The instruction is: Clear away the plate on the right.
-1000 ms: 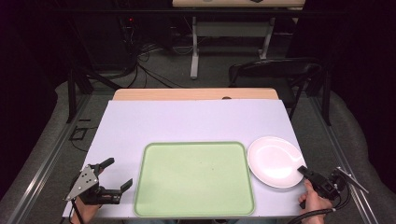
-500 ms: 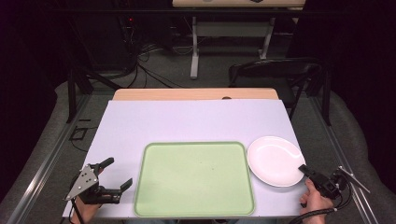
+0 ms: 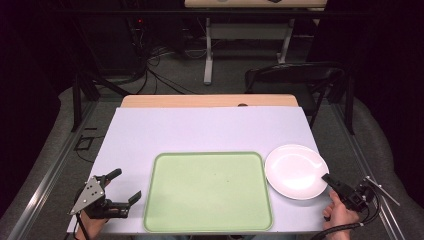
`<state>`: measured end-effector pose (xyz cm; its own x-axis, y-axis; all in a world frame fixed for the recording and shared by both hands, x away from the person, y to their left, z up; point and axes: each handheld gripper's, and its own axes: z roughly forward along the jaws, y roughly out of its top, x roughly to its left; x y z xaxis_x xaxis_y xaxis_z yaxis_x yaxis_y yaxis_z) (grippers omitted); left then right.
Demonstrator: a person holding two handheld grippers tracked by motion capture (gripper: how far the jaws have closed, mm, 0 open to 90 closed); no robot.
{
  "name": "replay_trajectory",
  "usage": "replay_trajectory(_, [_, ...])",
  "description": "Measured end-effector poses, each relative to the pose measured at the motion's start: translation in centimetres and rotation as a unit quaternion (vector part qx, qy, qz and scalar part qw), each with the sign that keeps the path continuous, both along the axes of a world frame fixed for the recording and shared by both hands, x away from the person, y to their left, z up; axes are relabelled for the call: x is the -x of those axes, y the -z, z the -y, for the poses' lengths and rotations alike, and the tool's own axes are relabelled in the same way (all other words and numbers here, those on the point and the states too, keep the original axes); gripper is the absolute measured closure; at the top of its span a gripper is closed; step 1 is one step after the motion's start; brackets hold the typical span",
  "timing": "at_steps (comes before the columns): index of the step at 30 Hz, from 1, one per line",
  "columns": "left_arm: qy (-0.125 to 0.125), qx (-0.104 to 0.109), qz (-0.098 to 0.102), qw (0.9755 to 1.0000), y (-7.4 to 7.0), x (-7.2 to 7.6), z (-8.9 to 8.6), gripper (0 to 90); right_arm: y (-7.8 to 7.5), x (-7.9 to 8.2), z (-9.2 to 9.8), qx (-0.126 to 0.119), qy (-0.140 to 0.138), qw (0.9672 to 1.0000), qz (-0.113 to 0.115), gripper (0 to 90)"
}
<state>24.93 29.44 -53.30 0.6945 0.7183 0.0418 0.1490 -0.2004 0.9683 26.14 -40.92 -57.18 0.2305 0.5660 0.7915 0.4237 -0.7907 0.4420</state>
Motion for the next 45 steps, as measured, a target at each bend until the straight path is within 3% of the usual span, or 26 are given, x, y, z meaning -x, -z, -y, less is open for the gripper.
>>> replay_trajectory(21, [0.001,0.001,-0.001,1.0000,0.0,0.1,0.0,0.1,-2.3,-0.2,-1.0,0.073,-0.021,0.9970,0.017,87.3])
replay_trajectory(28, [0.002,-0.004,-0.003,1.0000,0.1,0.0,0.0,0.1,-3.4,-0.4,-1.4,0.113,-0.034,0.9928,0.018,87.5])
replay_trajectory(35, [-0.002,-0.006,-0.016,0.9999,-0.2,0.0,0.4,0.2,-4.5,-0.5,-0.5,0.079,-0.041,0.9955,0.031,87.2])
replay_trajectory(40, [-0.004,-0.012,-0.035,0.9993,-0.6,-0.3,1.1,0.2,-5.1,-0.3,0.4,0.035,-0.037,0.9975,0.049,87.3])
replay_trajectory(42, [-0.006,-0.013,-0.035,0.9993,-0.8,-0.3,1.4,0.2,-5.1,-0.3,0.4,0.028,-0.037,0.9975,0.053,87.2])
replay_trajectory(45, [-0.008,-0.015,-0.046,0.9988,-1.2,-0.7,2.4,0.1,-5.1,-0.7,-0.4,0.007,-0.059,0.9966,0.056,87.2])
